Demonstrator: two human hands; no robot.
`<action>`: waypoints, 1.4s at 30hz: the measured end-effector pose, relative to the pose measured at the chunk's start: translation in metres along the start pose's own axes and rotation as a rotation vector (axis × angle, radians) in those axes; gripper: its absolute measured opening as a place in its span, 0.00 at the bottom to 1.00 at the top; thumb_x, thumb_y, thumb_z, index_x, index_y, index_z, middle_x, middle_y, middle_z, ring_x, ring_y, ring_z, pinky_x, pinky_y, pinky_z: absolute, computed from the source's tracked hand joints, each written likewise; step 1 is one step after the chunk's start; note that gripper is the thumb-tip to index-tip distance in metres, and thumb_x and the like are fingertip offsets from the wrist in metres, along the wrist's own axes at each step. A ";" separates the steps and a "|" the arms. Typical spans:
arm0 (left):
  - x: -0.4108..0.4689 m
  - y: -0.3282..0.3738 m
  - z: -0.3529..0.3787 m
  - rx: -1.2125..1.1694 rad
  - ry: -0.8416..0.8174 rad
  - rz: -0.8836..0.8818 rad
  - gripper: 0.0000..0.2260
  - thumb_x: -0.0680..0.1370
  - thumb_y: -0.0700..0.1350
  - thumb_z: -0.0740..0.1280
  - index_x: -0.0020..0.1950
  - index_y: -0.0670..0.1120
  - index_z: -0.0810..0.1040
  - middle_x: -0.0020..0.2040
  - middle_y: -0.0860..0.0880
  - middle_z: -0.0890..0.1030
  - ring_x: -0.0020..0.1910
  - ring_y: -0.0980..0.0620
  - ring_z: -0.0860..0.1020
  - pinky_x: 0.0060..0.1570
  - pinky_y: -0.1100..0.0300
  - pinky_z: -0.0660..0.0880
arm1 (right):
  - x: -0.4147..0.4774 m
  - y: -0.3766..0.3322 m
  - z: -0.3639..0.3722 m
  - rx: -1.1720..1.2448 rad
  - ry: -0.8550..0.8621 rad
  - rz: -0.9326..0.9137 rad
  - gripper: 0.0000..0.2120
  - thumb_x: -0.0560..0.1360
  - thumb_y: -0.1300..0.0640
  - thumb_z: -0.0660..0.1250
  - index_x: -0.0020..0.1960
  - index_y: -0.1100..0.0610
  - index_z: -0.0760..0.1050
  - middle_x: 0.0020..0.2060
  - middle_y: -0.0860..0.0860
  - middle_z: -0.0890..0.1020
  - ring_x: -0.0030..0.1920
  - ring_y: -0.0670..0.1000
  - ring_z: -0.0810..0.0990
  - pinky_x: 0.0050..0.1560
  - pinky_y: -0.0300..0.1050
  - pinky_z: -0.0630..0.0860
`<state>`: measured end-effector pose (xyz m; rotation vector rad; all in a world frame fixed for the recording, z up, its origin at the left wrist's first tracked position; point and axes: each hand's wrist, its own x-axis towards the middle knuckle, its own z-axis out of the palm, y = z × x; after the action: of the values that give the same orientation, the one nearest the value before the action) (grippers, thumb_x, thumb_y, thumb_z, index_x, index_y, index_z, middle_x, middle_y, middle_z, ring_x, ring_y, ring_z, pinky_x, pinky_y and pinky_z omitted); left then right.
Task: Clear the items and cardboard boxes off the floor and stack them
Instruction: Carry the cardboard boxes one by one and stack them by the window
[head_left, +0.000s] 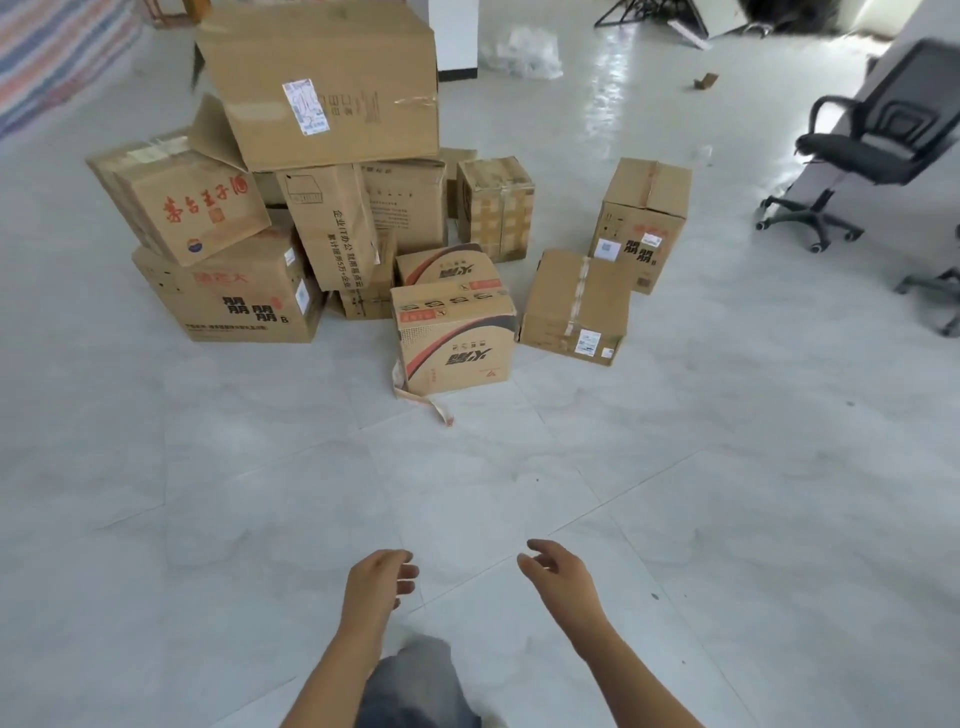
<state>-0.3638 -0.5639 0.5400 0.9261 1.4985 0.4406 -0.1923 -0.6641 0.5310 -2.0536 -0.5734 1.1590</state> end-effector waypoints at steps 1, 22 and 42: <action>0.014 0.010 0.010 0.017 -0.004 -0.011 0.07 0.78 0.37 0.61 0.42 0.41 0.77 0.40 0.43 0.80 0.39 0.46 0.77 0.38 0.58 0.71 | 0.013 -0.003 -0.007 0.014 0.020 0.021 0.17 0.76 0.53 0.64 0.64 0.55 0.72 0.53 0.51 0.77 0.53 0.48 0.76 0.50 0.37 0.68; 0.210 0.227 0.240 0.385 -0.484 -0.034 0.07 0.77 0.38 0.62 0.39 0.42 0.76 0.35 0.46 0.79 0.33 0.50 0.75 0.33 0.60 0.67 | 0.209 -0.080 -0.126 0.271 0.491 0.307 0.13 0.76 0.53 0.65 0.59 0.54 0.75 0.57 0.52 0.77 0.55 0.50 0.74 0.52 0.41 0.67; 0.274 0.352 0.533 0.464 -0.401 0.086 0.09 0.78 0.39 0.61 0.39 0.42 0.76 0.39 0.44 0.80 0.37 0.49 0.76 0.37 0.60 0.70 | 0.444 -0.105 -0.402 0.335 0.431 0.191 0.15 0.76 0.54 0.65 0.61 0.59 0.75 0.58 0.54 0.76 0.59 0.52 0.74 0.58 0.45 0.71</action>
<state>0.2681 -0.2745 0.5343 1.3572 1.2097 -0.0451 0.3735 -0.4434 0.5068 -2.0036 0.0257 0.8078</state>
